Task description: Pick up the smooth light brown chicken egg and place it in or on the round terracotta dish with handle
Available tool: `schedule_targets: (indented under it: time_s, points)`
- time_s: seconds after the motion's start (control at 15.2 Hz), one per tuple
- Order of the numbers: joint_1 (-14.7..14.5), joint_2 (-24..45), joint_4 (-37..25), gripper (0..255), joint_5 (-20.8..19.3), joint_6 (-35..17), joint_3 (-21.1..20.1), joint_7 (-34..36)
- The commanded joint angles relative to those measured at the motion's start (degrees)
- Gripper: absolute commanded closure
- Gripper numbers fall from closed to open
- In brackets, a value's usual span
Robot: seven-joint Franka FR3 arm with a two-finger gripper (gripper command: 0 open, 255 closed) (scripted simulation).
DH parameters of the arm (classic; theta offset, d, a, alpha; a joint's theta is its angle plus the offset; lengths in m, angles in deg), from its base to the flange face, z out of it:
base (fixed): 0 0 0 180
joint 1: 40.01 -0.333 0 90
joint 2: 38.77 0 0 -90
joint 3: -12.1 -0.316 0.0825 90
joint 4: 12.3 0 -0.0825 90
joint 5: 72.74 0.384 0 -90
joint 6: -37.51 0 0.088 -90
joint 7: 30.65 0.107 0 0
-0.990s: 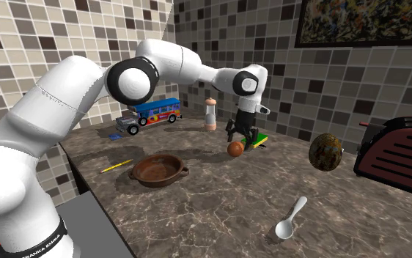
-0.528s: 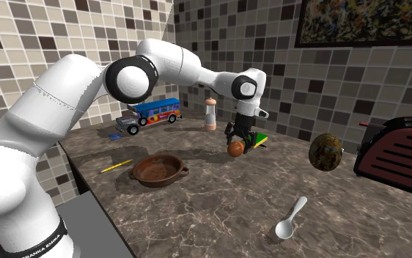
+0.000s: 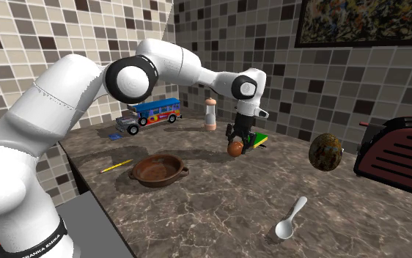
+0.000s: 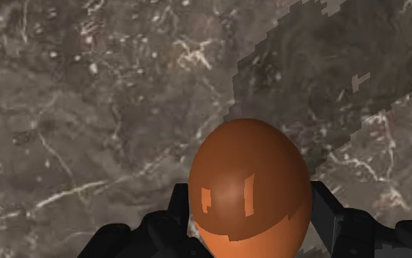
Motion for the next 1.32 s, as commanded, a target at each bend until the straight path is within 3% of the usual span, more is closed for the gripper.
schedule_targets:
  time_s: [0.0,0.53,1.25]
  points:
    - [0.0,0.0,0.0,255,0.0,0.0,0.0,0.0]
    - [0.1,-0.7,-2.6,255,-0.1,3.3,0.1,0.2]
    - [0.7,-0.4,-11.6,255,-0.2,12.0,0.1,0.6]
